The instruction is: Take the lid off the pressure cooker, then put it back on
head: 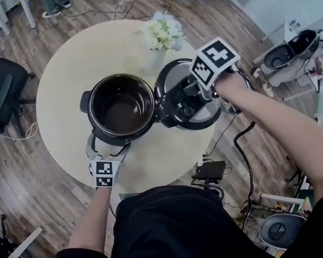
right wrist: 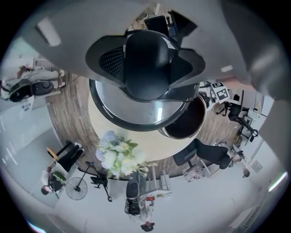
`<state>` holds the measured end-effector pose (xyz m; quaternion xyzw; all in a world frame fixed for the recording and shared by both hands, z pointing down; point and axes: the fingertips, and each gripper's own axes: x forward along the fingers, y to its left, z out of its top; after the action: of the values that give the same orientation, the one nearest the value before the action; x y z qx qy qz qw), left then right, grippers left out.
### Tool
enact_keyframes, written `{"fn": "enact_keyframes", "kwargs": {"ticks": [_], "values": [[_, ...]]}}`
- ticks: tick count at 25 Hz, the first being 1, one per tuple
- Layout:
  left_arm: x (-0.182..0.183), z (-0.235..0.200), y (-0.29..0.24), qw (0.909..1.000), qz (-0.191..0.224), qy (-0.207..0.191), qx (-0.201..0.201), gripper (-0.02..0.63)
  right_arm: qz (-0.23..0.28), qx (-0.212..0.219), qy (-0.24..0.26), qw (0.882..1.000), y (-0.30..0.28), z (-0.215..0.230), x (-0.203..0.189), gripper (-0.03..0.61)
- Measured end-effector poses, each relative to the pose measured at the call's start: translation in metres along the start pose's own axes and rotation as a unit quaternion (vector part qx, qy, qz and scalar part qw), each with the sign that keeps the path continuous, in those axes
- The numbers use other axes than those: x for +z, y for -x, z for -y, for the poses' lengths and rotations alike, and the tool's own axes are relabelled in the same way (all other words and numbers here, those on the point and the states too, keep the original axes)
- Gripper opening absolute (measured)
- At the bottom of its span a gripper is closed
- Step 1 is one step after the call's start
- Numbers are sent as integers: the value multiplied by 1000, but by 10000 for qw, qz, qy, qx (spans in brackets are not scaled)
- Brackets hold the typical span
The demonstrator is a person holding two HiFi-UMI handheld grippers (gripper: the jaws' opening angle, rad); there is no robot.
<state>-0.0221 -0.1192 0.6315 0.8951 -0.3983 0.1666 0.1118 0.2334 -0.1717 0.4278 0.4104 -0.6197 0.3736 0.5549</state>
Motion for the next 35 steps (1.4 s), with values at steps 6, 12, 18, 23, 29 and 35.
{"fn": "enact_keyframes", "kwargs": {"ticks": [6,12,18,23,29,35], "values": [[4,-3,-3,10000,-46,15,0,589,-291,-267,-582,9975,-20,74,-76,287],[4,0,-3,10000,-71,13,14,589,-432,-211,-717,9963,-99,91,-133,287],[2,-3,-4,9999,-120,4,41,589,-356,133,-876,9954,-172,64,-137,287],[2,-3,-5,9999,-136,-47,56,589,-192,128,-872,9959,-214,45,-132,287],[2,-3,-4,9998,-171,-32,89,589,-189,-48,-876,9960,-248,40,-127,287],[2,-3,-3,9997,-221,-39,91,589,-83,8,-852,9963,-265,35,-123,287]]}}
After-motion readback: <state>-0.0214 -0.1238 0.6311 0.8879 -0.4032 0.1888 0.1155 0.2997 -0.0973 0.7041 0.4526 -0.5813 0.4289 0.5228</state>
